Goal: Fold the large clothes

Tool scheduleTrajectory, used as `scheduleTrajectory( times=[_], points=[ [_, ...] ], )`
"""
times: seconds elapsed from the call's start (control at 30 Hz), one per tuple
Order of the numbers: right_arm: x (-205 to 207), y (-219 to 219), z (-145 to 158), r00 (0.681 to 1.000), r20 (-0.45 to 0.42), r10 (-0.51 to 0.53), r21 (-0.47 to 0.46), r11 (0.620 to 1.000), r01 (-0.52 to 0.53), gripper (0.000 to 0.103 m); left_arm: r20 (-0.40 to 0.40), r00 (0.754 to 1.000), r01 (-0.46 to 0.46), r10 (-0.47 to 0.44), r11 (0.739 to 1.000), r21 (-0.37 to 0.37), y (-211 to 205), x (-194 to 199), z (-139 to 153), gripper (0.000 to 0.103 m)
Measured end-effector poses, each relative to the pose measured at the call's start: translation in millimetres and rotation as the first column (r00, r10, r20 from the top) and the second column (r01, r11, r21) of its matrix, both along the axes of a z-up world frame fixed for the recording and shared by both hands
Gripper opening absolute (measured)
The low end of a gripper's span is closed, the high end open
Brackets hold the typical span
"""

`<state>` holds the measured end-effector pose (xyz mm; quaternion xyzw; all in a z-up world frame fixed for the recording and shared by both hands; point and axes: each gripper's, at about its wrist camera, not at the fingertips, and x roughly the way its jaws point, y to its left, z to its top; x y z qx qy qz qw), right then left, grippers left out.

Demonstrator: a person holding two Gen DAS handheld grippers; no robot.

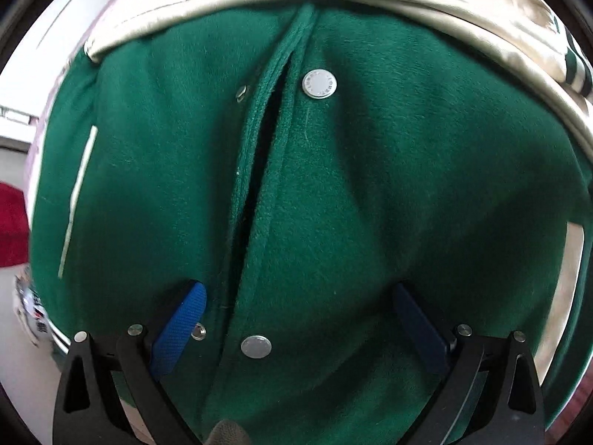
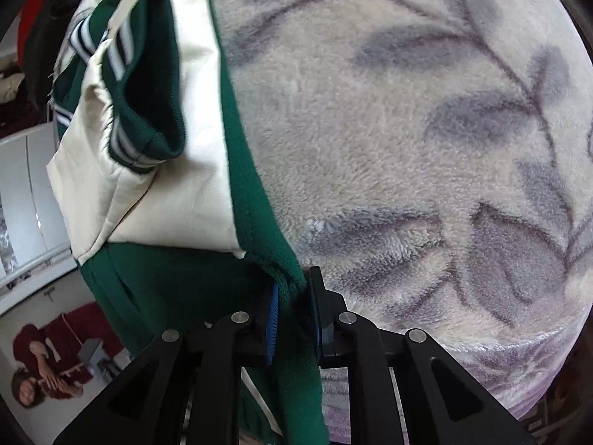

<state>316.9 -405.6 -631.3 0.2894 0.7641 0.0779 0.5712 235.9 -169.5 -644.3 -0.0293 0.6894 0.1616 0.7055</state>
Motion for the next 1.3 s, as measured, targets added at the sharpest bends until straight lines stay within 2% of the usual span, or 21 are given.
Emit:
scheduleTrajectory(
  times=[0.03, 0.1, 0.13, 0.2, 0.33, 0.4, 0.47, 0.67, 0.83, 0.87, 0.9, 0.93, 1.0, 1.07, 1.13, 1.17, 1.23, 1.27, 1.3],
  points=[
    [0, 1, 2, 1.000, 0.003, 0.014, 0.020, 1.000, -0.014, 0.026, 0.005, 1.000, -0.001, 0.001, 1.000, -0.007, 1, 0, -1, 0.103],
    [0, 4, 3, 1.000, 0.013, 0.025, 0.059, 0.998, -0.026, 0.052, 0.021, 1.000, 0.012, -0.012, 1.000, -0.008, 4, 0, -3, 0.103],
    [-5, 6, 2, 1.000, 0.014, 0.025, 0.087, 0.996, -0.026, 0.055, 0.032, 0.999, 0.024, -0.024, 1.000, -0.006, 4, -1, -3, 0.103],
    [-13, 11, -3, 0.999, 0.005, 0.032, 0.119, 0.992, -0.033, 0.055, 0.050, 0.998, 0.036, -0.036, 0.999, -0.004, 2, -4, -4, 0.103],
    [-18, 24, -14, 0.999, 0.010, 0.051, 0.086, 0.995, -0.052, 0.056, 0.060, 0.998, 0.036, -0.035, 0.999, -0.006, -1, -5, -4, 0.103],
    [-18, 29, -16, 0.999, 0.006, 0.037, 0.078, 0.996, -0.038, 0.062, 0.060, 0.998, 0.034, -0.034, 0.999, -0.004, -2, -6, -5, 0.103],
    [-19, 33, -15, 1.000, -0.001, 0.019, 0.073, 0.997, -0.019, 0.064, 0.062, 0.997, 0.035, -0.035, 0.999, -0.002, 5, 1, -5, 0.103],
    [-10, 70, -27, 1.000, -0.004, 0.020, 0.054, 0.998, -0.020, 0.064, 0.066, 0.997, 0.035, -0.034, 0.999, -0.005, 1, -6, 2, 0.103],
    [-9, 68, -26, 0.999, 0.019, 0.025, 0.052, 0.998, -0.026, 0.064, 0.109, 0.994, 0.031, -0.030, 1.000, -0.007, 3, -12, 4, 0.103],
    [-12, 70, -21, 0.999, 0.034, 0.037, 0.041, 0.998, -0.039, 0.054, 0.117, 0.993, 0.026, -0.024, 1.000, -0.009, 4, -13, 4, 0.103],
    [-15, 73, -18, 0.997, 0.053, 0.049, 0.010, 0.999, -0.050, 0.026, 0.119, 0.993, 0.025, -0.024, 1.000, -0.011, 4, -15, 5, 0.103],
    [-18, 74, -16, 0.996, 0.062, 0.064, -0.035, 0.997, -0.062, 0.019, 0.122, 0.992, 0.027, -0.025, 1.000, -0.010, 5, -16, 5, 0.103],
    [-22, 65, -14, 0.998, 0.060, 0.020, -0.038, 0.999, -0.018, 0.011, 0.123, 0.992, 0.028, -0.027, 1.000, -0.012, 5, -18, 5, 0.103],
    [-26, 51, -13, 0.997, 0.049, -0.061, -0.012, 0.998, 0.062, 0.011, 0.109, 0.994, 0.027, -0.023, 0.999, -0.028, 8, -19, 6, 0.103],
    [-30, 50, -10, 0.997, 0.035, -0.067, 0.038, 0.997, 0.065, 0.011, 0.086, 0.996, 0.022, -0.019, 0.999, -0.045, 12, -18, 8, 0.103],
    [-33, 49, -8, 0.997, 0.022, -0.069, 0.058, 0.996, 0.068, 0.017, 0.074, 0.997, 0.018, -0.015, 0.998, -0.052, 15, -15, 9, 0.103],
    [-45, 50, -4, 0.998, -0.009, -0.067, 0.107, 0.992, 0.067, 0.048, 0.057, 0.998, 0.010, -0.006, 0.998, -0.064, 20, -14, 14, 0.103],
    [-54, 53, -4, 0.998, -0.025, -0.059, 0.128, 0.990, 0.062, 0.068, 0.050, 0.999, 0.003, 0.000, 0.998, -0.062, 21, -17, 17, 0.103],
    [-63, 57, -6, 0.998, -0.035, -0.048, 0.142, 0.988, 0.053, 0.069, 0.048, 0.999, -0.002, 0.005, 0.998, -0.061, 21, -22, 21, 0.103]
  ],
)
